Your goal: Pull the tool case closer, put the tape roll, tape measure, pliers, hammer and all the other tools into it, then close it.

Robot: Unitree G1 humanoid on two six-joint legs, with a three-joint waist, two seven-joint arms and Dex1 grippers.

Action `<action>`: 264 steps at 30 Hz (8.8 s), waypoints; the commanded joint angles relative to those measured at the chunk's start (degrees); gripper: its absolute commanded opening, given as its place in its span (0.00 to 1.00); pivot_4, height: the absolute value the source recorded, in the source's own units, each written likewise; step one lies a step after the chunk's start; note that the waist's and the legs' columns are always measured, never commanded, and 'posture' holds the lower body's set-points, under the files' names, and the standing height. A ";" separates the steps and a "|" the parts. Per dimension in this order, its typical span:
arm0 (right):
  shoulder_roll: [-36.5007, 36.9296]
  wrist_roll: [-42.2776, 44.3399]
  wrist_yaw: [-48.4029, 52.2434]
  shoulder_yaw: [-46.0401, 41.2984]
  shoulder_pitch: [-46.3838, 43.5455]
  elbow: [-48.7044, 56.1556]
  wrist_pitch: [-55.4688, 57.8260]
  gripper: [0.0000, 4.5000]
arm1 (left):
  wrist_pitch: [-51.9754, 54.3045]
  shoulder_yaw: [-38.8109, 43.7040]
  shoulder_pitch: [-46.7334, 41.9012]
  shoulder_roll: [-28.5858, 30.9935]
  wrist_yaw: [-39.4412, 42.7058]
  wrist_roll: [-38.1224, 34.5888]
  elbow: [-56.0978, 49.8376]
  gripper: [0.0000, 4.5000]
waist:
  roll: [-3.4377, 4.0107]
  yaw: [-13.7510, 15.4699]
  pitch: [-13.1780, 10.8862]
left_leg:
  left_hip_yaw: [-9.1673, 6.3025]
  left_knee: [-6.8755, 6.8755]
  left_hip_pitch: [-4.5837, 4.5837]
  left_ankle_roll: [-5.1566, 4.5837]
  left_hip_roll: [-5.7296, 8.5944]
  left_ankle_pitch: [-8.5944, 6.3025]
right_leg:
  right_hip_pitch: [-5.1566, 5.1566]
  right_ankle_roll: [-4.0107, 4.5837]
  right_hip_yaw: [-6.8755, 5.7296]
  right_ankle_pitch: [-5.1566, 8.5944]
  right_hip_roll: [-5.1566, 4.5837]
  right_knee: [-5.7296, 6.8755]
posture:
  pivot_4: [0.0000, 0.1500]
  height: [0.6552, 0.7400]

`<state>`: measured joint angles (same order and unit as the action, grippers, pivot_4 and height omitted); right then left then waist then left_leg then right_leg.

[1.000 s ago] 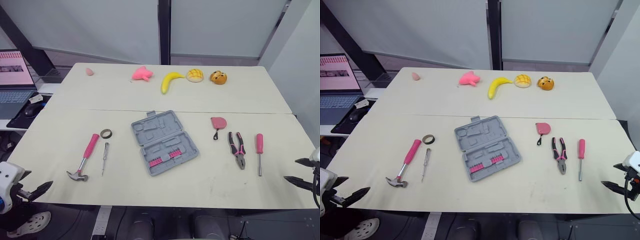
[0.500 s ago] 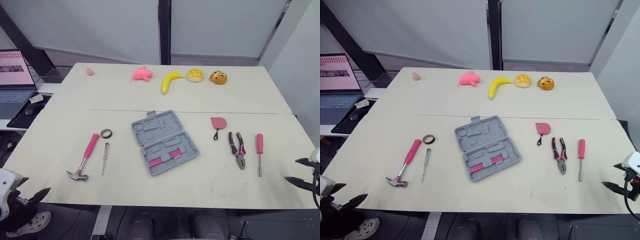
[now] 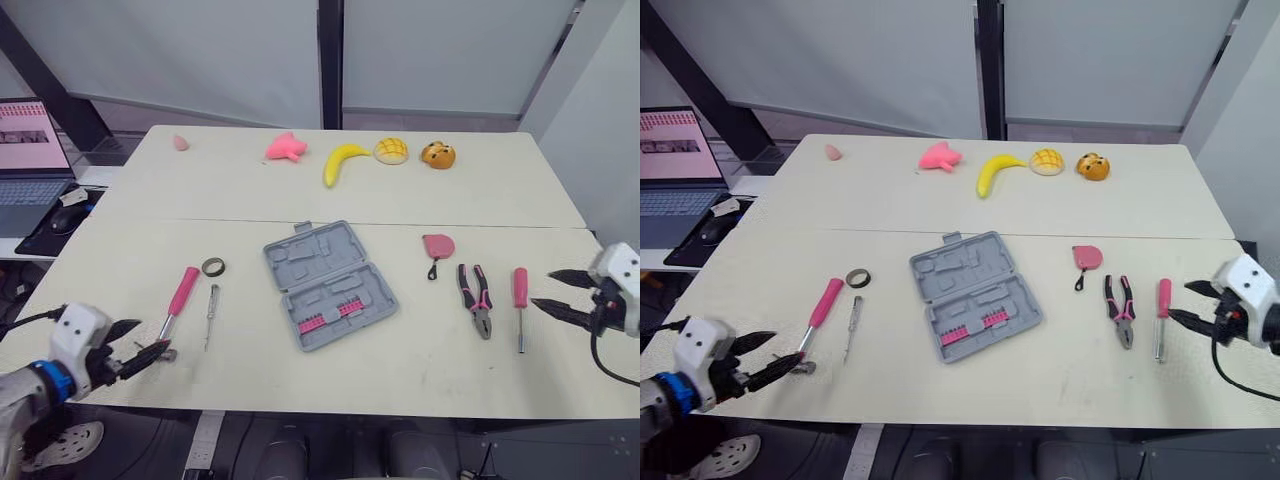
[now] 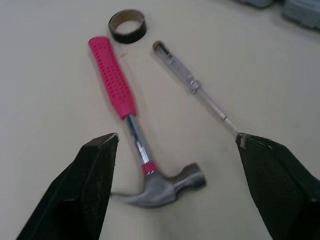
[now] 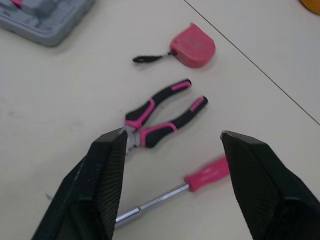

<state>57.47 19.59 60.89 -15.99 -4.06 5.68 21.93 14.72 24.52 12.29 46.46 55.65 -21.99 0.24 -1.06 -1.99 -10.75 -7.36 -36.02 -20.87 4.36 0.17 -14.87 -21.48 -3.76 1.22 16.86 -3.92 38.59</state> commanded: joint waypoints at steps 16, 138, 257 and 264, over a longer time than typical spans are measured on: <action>-25.89 -18.85 -12.49 35.02 -38.08 -20.05 4.40 0.01 | -3.50 -20.68 -20.43 -6.51 -2.29 9.76 9.50 0.00 | 0.01 -0.02 -0.01 | -0.18 -0.02 -0.40 0.02 0.06 0.02 | -0.49 0.05 -0.16 -0.03 0.01 0.16 | 1.00 0.96; -22.07 -9.00 -12.68 37.25 -6.18 16.58 31.29 0.01 | -6.32 -37.99 -23.84 -4.70 16.54 18.59 6.09 0.00 | 0.00 -1.23 0.04 | -0.43 -0.17 -0.76 0.31 0.09 0.24 | -0.76 0.09 -0.29 -0.07 0.06 0.44 | 1.00 0.96; -17.04 12.09 -3.89 21.54 -29.40 17.31 18.36 0.99 | 12.35 17.63 9.79 6.48 1.35 -3.83 -2.04 1.00 | -0.03 0.09 0.02 | -0.17 -0.01 -0.45 0.32 -0.81 0.22 | -0.74 0.67 -0.21 -0.23 0.86 0.33 | 1.00 0.96; -17.40 11.08 -4.68 22.23 -27.68 18.68 17.91 1.00 | 14.35 12.40 2.49 7.60 2.12 -4.67 -1.74 0.87 | -0.03 0.08 0.02 | -0.18 -0.02 -0.44 0.32 -0.81 0.23 | -0.74 0.67 -0.22 -0.23 0.87 0.35 | 1.00 0.96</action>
<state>39.98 30.46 56.61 6.94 -31.93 22.35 40.71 28.70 37.37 15.77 52.63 57.19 -26.01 -0.55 -1.09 -1.91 -10.73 -7.54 -36.04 -21.32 4.68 -0.64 -14.64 -22.23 -3.09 1.00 16.63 -3.05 38.93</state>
